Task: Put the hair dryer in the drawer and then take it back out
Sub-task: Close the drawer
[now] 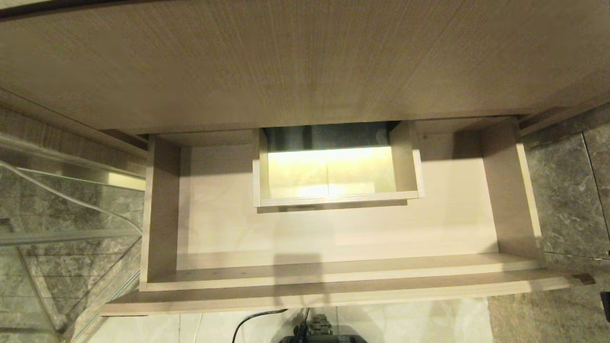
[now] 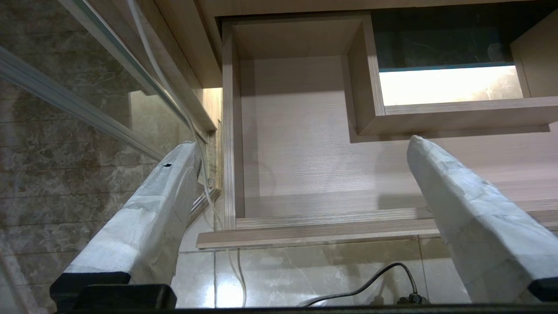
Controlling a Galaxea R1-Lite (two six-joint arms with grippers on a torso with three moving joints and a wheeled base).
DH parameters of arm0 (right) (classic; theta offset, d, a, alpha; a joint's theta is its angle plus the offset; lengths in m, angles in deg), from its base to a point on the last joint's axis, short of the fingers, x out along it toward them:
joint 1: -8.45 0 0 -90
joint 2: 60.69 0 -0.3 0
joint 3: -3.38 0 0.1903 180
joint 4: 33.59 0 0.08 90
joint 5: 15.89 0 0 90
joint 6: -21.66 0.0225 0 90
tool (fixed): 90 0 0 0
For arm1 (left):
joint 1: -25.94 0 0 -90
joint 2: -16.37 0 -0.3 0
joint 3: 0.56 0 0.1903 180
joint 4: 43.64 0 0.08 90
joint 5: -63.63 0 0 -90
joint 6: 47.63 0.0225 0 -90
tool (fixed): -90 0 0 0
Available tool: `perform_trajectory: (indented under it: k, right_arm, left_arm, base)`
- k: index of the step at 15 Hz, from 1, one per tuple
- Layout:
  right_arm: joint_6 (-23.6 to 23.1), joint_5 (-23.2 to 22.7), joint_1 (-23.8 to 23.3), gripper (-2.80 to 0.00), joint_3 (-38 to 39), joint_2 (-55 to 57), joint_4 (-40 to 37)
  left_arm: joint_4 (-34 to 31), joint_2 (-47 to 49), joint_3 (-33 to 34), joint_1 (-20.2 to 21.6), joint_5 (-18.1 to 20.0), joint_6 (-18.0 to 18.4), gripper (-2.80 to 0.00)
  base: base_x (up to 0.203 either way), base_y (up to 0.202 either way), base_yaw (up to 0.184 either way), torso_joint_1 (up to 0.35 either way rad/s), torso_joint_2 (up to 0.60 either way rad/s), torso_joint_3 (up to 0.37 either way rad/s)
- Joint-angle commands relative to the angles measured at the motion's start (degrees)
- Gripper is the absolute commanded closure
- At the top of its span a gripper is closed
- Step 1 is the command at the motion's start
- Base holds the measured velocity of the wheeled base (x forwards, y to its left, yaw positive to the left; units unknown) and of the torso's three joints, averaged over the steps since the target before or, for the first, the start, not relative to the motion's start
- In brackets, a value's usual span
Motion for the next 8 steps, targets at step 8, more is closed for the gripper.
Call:
perform_trajectory:
  k: [8]
  right_arm:
    - [5.9,-0.1,4.4,0.00,-4.8,2.8,0.3]
  left_arm:
    - [0.1,0.0,2.3,0.0,0.0,0.0,-2.80]
  base:
    - [0.000,0.000,0.000,0.000,0.00,0.000]
